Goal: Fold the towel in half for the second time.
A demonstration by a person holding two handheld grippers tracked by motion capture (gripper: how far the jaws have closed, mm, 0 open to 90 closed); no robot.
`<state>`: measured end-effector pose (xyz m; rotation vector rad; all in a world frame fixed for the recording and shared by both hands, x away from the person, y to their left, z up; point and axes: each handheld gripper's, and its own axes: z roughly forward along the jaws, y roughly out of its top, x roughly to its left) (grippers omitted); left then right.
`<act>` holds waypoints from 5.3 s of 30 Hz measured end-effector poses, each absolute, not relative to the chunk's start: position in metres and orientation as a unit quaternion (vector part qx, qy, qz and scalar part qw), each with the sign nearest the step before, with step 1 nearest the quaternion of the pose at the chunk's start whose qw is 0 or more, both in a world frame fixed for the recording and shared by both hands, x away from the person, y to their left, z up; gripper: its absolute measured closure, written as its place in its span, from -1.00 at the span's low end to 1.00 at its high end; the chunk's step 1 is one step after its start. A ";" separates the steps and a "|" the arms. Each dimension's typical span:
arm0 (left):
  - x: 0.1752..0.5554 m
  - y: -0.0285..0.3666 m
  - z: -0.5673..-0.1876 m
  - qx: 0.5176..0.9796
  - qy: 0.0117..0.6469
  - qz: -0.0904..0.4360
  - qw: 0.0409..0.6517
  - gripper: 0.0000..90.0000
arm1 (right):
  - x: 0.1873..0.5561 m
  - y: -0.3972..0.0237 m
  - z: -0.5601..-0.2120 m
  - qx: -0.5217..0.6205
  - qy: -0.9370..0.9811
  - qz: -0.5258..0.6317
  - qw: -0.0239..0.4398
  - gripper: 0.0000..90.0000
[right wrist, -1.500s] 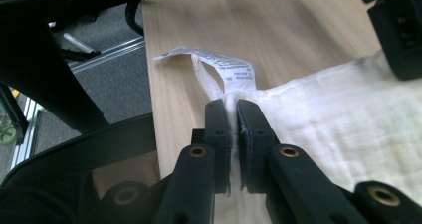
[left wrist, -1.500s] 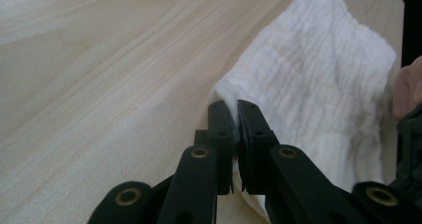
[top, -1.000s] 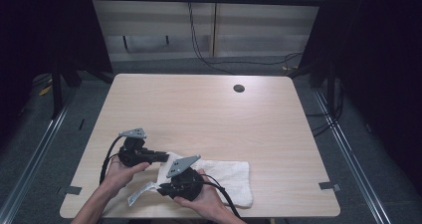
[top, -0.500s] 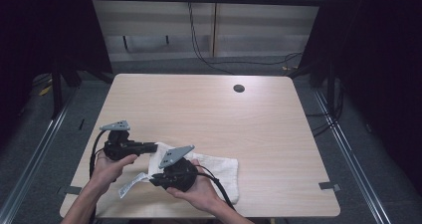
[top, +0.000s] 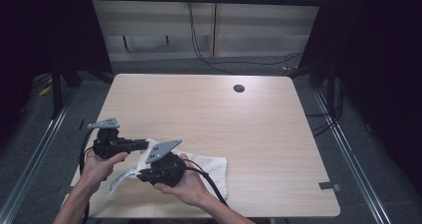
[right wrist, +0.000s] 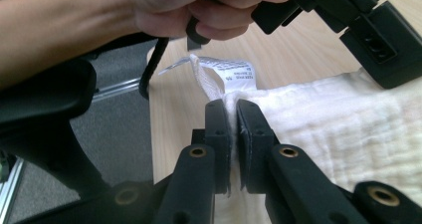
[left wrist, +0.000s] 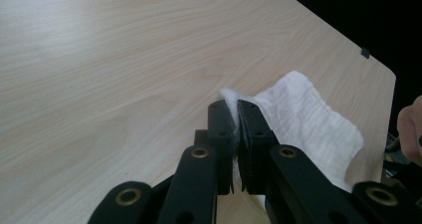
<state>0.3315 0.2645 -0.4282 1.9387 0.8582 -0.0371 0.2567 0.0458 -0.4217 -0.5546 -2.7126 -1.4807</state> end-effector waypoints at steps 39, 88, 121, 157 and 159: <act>0.346 0.162 -0.428 0.816 0.312 -0.060 0.483 0.91 | 0.243 -0.040 -0.412 -0.247 -0.825 -0.507 -0.036 0.89; 0.348 0.070 -0.490 0.844 0.288 -0.133 0.434 0.42 | 0.205 -0.110 -0.478 -0.319 -0.849 -0.415 -0.074 0.57; 0.332 0.111 -0.452 0.853 0.279 -0.043 0.439 -0.34 | 0.213 -0.175 -0.466 -0.418 -0.787 -0.439 -0.111 -0.09; 0.250 0.249 -0.466 0.812 0.399 0.041 0.423 -0.24 | 0.218 -0.266 -0.462 -0.476 -0.735 -0.456 -0.156 -0.16; 0.244 0.256 -0.472 0.807 0.400 0.046 0.431 -0.26 | 0.216 -0.268 -0.460 -0.477 -0.736 -0.449 -0.172 -0.15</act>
